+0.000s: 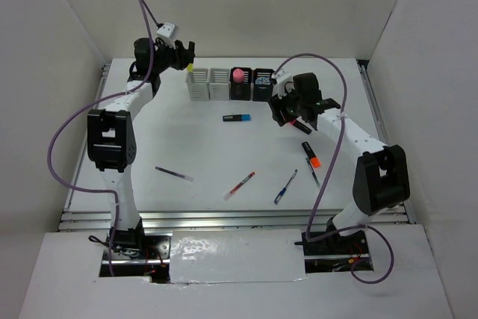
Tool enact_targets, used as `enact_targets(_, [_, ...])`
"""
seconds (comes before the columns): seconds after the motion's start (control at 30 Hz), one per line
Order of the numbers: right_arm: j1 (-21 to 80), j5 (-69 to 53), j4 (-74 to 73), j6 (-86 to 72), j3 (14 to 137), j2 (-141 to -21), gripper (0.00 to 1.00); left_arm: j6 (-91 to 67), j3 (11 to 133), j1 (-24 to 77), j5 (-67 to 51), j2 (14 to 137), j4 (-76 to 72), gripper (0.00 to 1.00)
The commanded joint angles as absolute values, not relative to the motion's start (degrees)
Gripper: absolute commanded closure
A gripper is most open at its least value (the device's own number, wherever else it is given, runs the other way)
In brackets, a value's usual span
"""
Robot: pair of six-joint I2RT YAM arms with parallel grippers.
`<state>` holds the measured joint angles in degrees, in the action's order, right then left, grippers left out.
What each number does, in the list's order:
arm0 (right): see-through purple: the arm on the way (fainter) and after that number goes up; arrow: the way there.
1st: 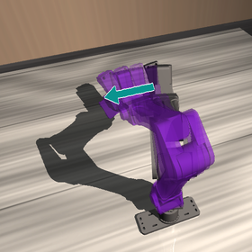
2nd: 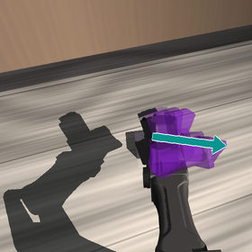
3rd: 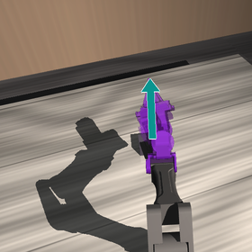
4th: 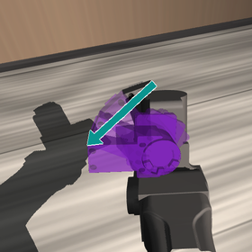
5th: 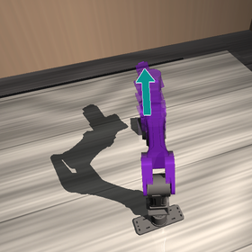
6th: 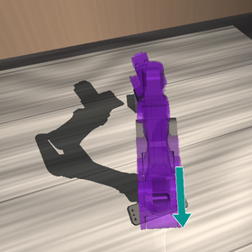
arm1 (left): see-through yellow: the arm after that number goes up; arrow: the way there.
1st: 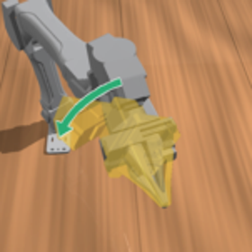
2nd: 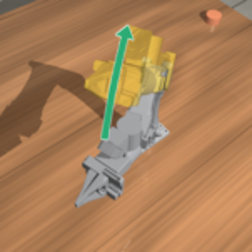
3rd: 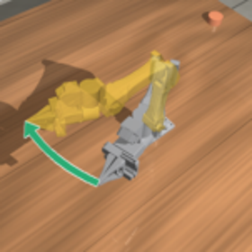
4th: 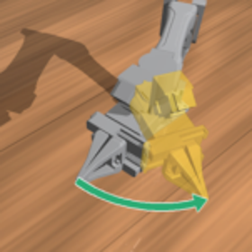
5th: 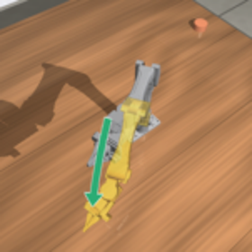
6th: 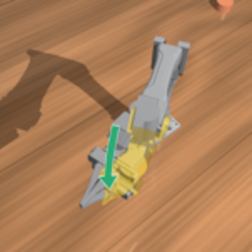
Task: Sort the stationery into containers
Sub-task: Place the pen in the storage box.
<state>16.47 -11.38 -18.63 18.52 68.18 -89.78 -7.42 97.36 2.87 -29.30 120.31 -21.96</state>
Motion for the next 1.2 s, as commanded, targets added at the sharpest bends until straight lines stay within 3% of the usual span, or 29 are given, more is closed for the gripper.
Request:
enact_targets(0.0, [17.93,-11.16,-14.68,22.4,73.11,-92.54,0.38,-11.95,98.53,3.08,-31.28,121.02,-32.95,1.0])
enact_targets(0.37, [22.85,-14.23,-12.48,26.46,83.92,-105.9,0.42,-13.89,92.99,3.25,-31.82,122.17,-35.95,0.9])
enact_targets(0.57, [24.26,-19.33,-18.54,26.19,96.65,-116.44,0.36,-13.71,92.11,3.25,-31.9,123.22,-35.33,0.84])
enact_targets(0.67, [24.61,-20.13,-21.35,27.15,101.4,-121.37,0.33,-13.71,92.46,3.34,-32.08,123.75,-34.63,0.75])
enact_targets(0.87, [26.45,-19.87,-25.75,32.43,105.99,-127.61,0.31,-13.62,93.34,3.34,-32.08,124.1,-32.43,0.47])
enact_targets(1.17, [28.3,-18.9,-30.23,38.23,108.98,-131.22,0.33,-13.98,92.9,3.34,-34.01,122.43,-31.73,0.39])
